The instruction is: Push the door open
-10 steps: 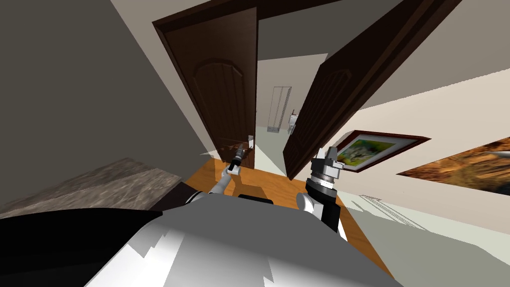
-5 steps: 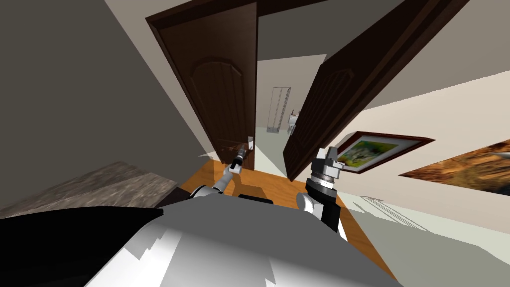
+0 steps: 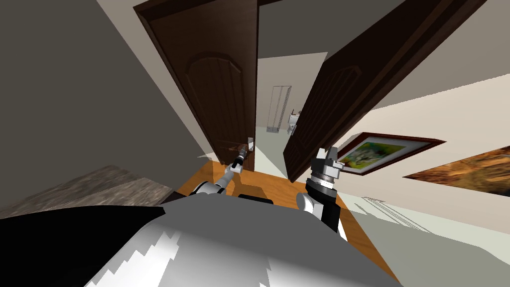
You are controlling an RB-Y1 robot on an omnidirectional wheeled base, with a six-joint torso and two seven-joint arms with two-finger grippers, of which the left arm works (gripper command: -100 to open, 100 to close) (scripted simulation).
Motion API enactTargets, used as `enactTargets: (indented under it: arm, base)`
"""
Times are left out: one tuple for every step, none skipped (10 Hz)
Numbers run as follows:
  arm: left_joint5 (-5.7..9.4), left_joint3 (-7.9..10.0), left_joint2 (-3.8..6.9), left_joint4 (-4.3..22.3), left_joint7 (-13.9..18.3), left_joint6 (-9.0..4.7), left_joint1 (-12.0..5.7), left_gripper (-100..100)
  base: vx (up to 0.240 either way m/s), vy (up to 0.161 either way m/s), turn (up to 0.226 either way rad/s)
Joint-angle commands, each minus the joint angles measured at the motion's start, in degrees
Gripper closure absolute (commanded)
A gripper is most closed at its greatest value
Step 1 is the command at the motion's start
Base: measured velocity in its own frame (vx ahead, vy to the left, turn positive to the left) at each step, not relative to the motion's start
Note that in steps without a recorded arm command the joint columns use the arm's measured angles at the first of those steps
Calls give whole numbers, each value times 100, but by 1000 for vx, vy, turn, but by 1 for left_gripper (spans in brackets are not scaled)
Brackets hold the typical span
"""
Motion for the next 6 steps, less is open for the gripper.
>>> enactTargets:
  arm:
    - [9,-9,-1,195,-11,-25,-103,-100]
    - [14,-12,-3,308,-22,-23,-171,-100]
    - [17,-14,-5,364,-27,-23,-204,-100]
    - [23,-17,-8,476,-38,-21,-272,-100]
    - [18,-16,-9,369,-35,-4,-210,-100]
    - [22,-1,10,389,-41,-8,-218,-100]
  base:
    - [49,15,-13]
    - [47,18,-15]
    - [42,18,-12]
    - [50,14,-13]
    - [24,6,-3]
    - [125,-15,-26]
